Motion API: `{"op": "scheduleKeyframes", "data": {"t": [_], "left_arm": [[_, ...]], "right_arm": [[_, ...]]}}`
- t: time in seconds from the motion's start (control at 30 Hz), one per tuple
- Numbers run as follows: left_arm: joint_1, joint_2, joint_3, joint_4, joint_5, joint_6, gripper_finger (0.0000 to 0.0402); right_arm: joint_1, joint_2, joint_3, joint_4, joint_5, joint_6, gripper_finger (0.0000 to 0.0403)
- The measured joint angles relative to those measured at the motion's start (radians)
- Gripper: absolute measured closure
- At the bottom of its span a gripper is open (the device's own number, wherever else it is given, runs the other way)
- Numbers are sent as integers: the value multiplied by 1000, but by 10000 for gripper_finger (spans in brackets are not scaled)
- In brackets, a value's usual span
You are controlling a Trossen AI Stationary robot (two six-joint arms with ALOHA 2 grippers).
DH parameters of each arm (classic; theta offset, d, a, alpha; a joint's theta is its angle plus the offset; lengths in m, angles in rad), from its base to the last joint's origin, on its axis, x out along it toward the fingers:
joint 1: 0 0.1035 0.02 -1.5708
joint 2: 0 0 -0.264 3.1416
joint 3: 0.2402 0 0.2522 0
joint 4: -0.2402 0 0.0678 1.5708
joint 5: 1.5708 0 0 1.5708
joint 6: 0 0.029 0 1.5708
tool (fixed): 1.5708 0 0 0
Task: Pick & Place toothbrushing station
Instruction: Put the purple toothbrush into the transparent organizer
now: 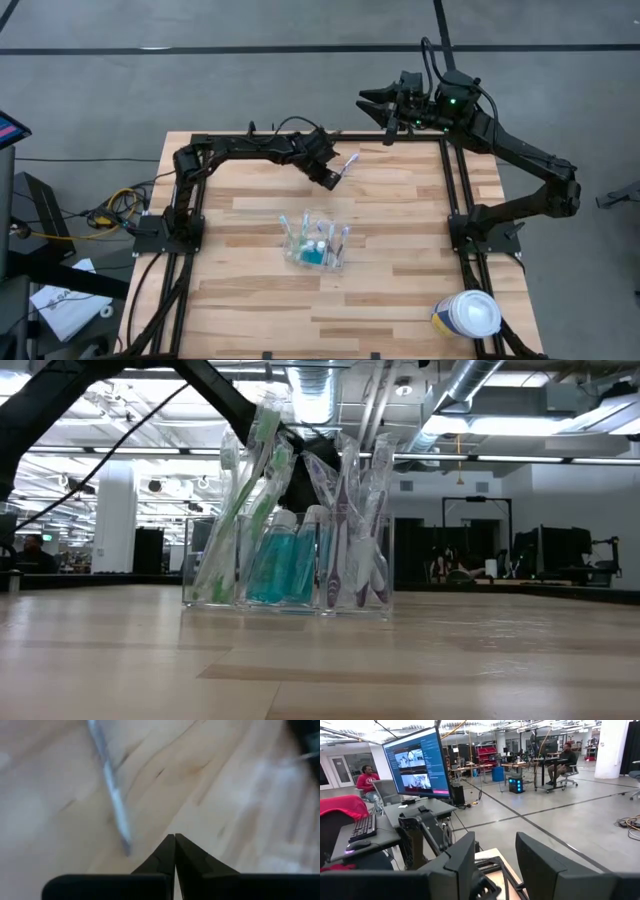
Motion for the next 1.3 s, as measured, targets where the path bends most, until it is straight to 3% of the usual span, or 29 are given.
{"op": "scheduleKeyframes", "data": {"t": [0.27,0.5,0.77,0.87,1.13,1.3], "left_arm": [[13,-124,2,15,-41,8,401],[-15,-119,1,-93,17,37,394],[-44,-96,-2,-99,-39,58,385],[-35,-87,-2,-89,-44,31,355],[-45,-35,1,-48,-44,-37,223],[-68,42,-1,-25,-44,-58,216]], "right_arm": [[1,0,0,45,1,0,269],[0,0,0,42,2,0,269],[0,0,0,38,2,0,269],[1,0,0,36,2,0,269],[2,0,0,37,-23,0,269],[9,0,0,33,-25,0,269]]}}
